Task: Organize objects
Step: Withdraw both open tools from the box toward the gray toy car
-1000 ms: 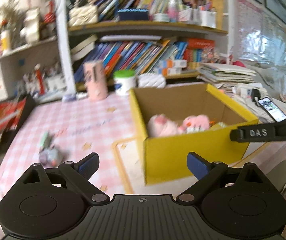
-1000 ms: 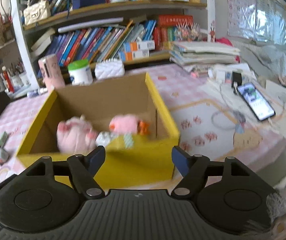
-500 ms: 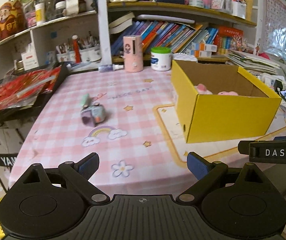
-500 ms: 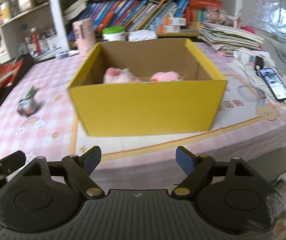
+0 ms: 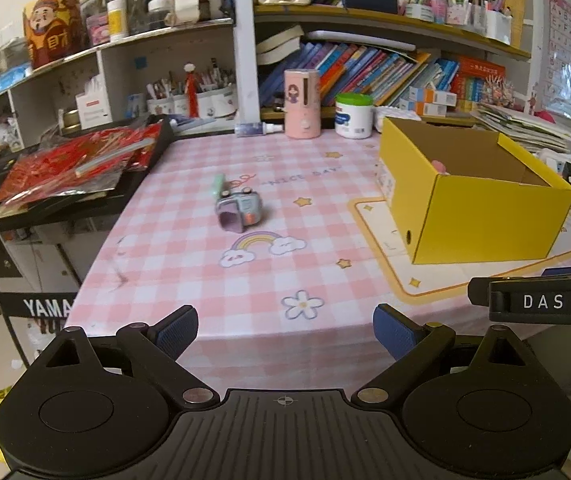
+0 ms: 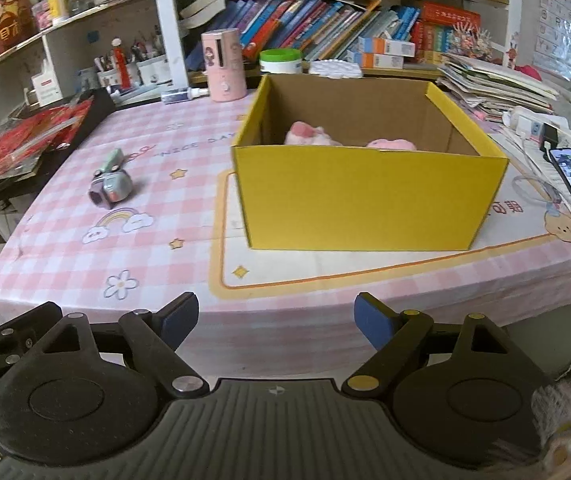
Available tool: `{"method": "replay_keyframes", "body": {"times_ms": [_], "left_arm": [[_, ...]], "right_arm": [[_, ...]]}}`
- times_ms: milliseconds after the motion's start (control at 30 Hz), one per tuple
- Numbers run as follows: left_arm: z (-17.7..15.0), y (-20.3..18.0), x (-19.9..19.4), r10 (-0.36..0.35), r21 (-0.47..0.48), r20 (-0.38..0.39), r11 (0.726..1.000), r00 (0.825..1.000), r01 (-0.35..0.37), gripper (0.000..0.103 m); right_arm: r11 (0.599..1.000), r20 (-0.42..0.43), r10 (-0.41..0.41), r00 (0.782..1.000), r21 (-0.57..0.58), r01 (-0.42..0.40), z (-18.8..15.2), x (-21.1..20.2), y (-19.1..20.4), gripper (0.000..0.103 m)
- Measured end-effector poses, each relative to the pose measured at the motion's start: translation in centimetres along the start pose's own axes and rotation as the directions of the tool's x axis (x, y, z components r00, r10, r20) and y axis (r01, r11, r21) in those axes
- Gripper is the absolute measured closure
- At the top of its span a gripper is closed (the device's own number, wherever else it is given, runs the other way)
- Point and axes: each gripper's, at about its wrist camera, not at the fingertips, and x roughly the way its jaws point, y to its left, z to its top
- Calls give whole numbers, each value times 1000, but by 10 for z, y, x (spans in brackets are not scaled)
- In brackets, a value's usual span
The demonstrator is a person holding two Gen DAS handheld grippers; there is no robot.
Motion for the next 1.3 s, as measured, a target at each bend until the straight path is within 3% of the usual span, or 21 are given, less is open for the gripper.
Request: {"method": "replay_keyframes", "body": {"times_ms": [867, 1300], "left_arm": [[-9, 52, -12, 37, -64, 13, 997, 999, -36, 7], [-3, 70, 5, 82, -92, -3, 992, 997, -82, 7]], "right_arm": [[995, 16, 66, 998, -81, -64, -3, -2, 64, 16], [987, -8, 112, 994, -115, -112, 11, 25, 86, 16]]}}
